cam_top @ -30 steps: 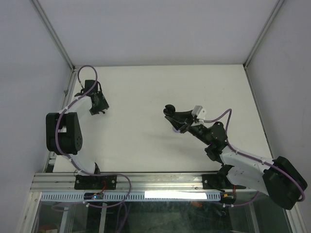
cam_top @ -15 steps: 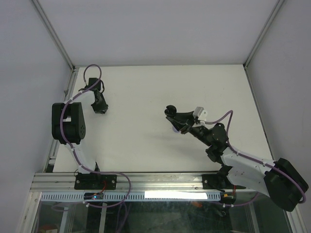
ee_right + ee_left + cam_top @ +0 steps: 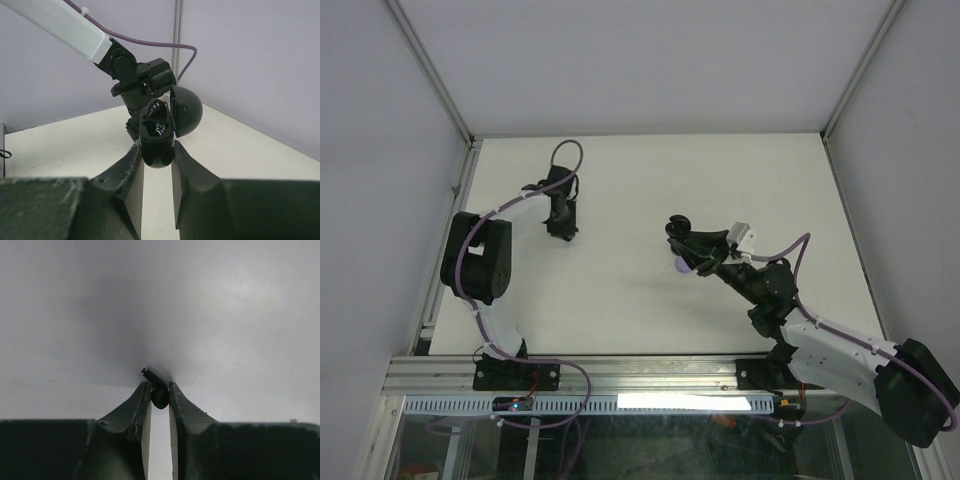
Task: Insert the wireless bluetooth earbuds into the charging case
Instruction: Move the earbud to the center of the board, then adjust the earbud at the center of the board, then pick up the earbud from the center of the board.
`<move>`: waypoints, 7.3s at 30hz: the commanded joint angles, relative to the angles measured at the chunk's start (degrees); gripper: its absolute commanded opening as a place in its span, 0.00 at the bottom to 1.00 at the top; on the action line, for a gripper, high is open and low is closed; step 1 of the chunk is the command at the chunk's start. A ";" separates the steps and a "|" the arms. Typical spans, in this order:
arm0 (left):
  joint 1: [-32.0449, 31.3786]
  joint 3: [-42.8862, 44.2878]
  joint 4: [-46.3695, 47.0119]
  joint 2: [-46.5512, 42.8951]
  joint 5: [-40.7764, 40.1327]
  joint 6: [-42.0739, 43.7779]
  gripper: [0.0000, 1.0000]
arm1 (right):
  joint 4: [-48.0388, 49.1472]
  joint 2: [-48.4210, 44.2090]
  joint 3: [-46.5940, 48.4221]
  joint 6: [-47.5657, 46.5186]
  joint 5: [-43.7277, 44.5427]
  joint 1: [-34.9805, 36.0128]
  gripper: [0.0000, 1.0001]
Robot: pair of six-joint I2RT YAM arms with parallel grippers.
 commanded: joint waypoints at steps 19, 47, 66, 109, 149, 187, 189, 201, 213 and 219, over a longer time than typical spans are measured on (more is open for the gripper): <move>-26.23 -7.47 -5.29 -8.17 -8.88 1.88 0.41 | -6.10 -6.27 -0.54 -3.41 5.39 -0.49 0.00; -20.44 -7.65 -3.70 -15.72 -5.77 -16.46 0.50 | -7.50 -5.19 -0.82 -2.80 4.20 -0.58 0.00; -20.88 -8.16 0.78 -8.33 -5.36 -21.33 0.42 | -7.51 -5.24 -1.41 -2.43 3.88 -0.62 0.00; -20.17 -5.94 -3.49 -11.06 -12.44 -13.41 0.41 | -6.36 -3.48 -0.65 -1.09 2.33 -0.66 0.00; -20.88 -3.25 -5.45 -6.92 2.41 -6.57 0.43 | -8.12 -5.06 -0.69 -1.49 3.37 -0.84 0.00; -15.83 -4.72 -3.86 -5.62 -2.25 -6.99 0.34 | -7.64 -2.52 0.12 -1.03 1.95 -0.91 0.00; -15.79 -4.74 -3.54 -5.11 -1.77 -7.00 0.33 | -7.59 -2.56 -0.01 -1.02 1.94 -0.93 0.00; -16.16 -5.34 -3.09 -5.14 -0.60 -7.02 0.17 | -8.55 -2.64 -0.13 -1.70 2.01 -0.93 0.00; -21.62 -2.59 -2.99 -19.66 -11.86 -5.22 0.11 | -7.52 0.08 0.94 -3.22 2.30 -0.85 0.00; -27.96 -0.14 -0.77 -27.84 -19.02 -1.53 0.11 | -4.06 2.57 1.08 -2.40 2.37 -0.71 0.00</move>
